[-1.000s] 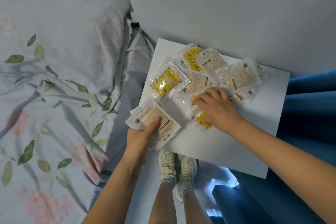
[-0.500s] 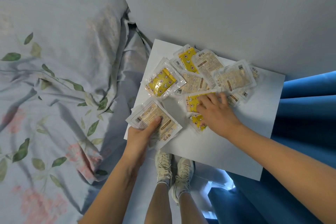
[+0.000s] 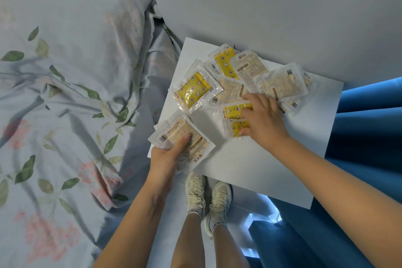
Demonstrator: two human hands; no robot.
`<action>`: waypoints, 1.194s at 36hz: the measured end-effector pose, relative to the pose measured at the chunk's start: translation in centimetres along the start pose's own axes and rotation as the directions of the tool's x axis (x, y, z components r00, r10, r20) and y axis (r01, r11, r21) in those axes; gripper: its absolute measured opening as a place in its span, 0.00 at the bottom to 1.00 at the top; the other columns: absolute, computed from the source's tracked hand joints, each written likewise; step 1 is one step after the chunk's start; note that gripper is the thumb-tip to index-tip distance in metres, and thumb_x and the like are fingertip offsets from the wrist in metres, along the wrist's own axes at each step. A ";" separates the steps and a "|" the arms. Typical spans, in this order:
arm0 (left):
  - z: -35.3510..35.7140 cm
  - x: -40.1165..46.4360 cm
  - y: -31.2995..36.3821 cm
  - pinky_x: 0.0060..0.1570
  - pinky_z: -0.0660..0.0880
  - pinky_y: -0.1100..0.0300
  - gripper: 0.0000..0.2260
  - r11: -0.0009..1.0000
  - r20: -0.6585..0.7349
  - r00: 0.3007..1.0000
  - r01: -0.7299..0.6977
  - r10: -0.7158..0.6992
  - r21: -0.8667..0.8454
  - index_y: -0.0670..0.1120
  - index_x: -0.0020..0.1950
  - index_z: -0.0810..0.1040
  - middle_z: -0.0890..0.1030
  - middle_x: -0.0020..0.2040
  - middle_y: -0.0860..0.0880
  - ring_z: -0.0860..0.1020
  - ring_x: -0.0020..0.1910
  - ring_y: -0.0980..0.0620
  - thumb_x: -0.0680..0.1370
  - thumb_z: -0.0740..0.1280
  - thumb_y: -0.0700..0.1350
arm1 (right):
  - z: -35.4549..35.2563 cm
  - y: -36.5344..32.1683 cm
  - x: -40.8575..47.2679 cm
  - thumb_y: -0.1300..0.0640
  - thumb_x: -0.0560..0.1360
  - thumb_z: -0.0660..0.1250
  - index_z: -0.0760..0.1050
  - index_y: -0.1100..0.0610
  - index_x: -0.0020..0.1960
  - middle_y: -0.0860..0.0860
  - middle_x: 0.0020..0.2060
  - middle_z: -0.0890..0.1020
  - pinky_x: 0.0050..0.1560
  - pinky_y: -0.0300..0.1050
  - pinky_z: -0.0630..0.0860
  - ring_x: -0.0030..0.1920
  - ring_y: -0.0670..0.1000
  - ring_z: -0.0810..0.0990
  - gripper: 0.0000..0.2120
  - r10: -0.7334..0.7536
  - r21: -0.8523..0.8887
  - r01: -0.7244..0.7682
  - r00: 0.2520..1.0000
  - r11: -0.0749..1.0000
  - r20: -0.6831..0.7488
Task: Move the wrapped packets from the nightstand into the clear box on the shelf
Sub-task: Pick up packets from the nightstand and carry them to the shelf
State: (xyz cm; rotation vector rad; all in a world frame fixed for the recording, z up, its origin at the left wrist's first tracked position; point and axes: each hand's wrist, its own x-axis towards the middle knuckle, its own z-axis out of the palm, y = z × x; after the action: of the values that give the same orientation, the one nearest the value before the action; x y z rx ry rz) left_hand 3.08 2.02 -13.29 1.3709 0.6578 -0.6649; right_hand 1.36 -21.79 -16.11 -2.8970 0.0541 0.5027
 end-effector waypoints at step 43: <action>-2.7 -22.1 14.4 0.28 0.76 0.67 0.05 0.952 0.047 0.951 -0.302 0.304 -0.053 0.38 0.46 0.78 0.84 0.32 0.49 0.82 0.29 0.56 0.77 0.63 0.34 | -23.2 -9.8 -14.2 0.58 0.69 0.75 0.78 0.49 0.45 0.45 0.37 0.85 0.40 0.44 0.80 0.40 0.45 0.84 0.08 0.400 0.997 -0.035 0.916 0.069 0.004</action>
State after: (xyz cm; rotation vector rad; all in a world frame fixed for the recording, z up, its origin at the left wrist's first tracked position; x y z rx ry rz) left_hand -0.63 6.81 12.51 1.3702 0.4037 -0.4363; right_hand -3.66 -16.88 11.92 -1.4680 0.6437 -0.0213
